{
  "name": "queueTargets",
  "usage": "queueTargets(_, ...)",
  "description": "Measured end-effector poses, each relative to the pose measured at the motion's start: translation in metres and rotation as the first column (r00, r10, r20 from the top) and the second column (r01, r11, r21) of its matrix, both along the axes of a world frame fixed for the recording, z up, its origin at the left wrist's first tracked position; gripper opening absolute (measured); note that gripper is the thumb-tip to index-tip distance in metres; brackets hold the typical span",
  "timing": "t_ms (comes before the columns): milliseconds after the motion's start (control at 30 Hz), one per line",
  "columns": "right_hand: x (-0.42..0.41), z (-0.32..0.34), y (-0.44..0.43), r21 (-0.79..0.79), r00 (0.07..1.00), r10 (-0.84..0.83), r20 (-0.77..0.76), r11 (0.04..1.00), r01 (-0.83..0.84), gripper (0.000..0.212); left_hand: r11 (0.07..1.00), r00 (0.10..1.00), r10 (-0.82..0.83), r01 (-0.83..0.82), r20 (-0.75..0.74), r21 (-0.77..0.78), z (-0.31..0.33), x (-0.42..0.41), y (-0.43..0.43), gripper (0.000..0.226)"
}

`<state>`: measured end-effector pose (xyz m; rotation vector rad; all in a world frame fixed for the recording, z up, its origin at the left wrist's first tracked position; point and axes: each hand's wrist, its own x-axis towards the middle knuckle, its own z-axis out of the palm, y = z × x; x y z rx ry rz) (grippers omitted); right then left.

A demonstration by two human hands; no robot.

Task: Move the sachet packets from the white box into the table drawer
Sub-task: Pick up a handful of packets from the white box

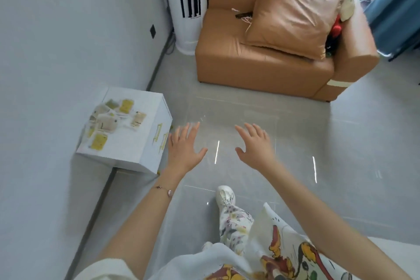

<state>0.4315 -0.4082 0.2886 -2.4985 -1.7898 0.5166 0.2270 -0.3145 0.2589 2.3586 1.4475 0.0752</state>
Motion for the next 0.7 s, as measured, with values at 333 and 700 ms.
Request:
queueTargets(333, 0.009, 0.022, 0.187, 0.05, 0.938, 0.345, -0.04, 0.938, -0.343, 0.066, 0.931, 0.932, 0.363, -0.362, -0.002, 0.044, 0.019, -0.017, 0.102, 0.079)
queueTargets(700, -0.085, 0.025, 0.36, 0.095, 0.773, 0.627, -0.095, 0.779, -0.62, 0.058, 0.726, 0.727, 0.686, -0.686, 0.006, 0.053, 0.015, -0.105, 0.183, 0.08)
